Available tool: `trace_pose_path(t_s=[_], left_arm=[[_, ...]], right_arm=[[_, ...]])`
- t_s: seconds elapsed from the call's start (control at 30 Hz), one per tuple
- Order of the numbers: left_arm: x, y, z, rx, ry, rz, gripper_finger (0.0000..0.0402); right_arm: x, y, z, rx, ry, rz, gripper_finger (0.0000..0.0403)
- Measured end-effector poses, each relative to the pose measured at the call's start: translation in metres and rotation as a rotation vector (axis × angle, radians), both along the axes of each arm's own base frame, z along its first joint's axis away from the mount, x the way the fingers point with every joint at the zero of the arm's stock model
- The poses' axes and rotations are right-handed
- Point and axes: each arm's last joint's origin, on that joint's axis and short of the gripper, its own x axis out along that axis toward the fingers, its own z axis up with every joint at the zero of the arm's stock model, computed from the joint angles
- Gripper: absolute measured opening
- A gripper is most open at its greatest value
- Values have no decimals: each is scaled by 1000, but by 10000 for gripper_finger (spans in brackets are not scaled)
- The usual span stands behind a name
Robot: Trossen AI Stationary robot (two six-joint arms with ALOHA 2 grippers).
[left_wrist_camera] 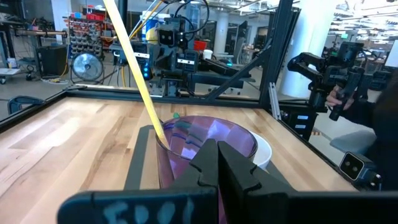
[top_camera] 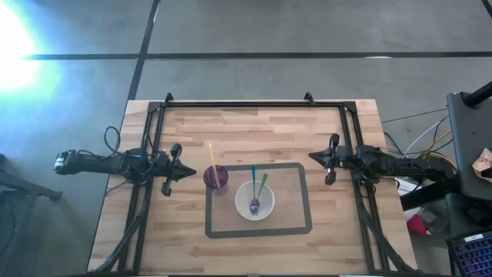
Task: Pick & Place Utensil
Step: Return to Home Position
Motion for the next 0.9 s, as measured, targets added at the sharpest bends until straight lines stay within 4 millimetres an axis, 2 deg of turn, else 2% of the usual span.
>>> trace_pose_path(t_s=[0.9], left_arm=[[0, 0, 0, 0, 0, 0, 0]], right_arm=[[2, 0, -3, 0, 37, -2, 8]])
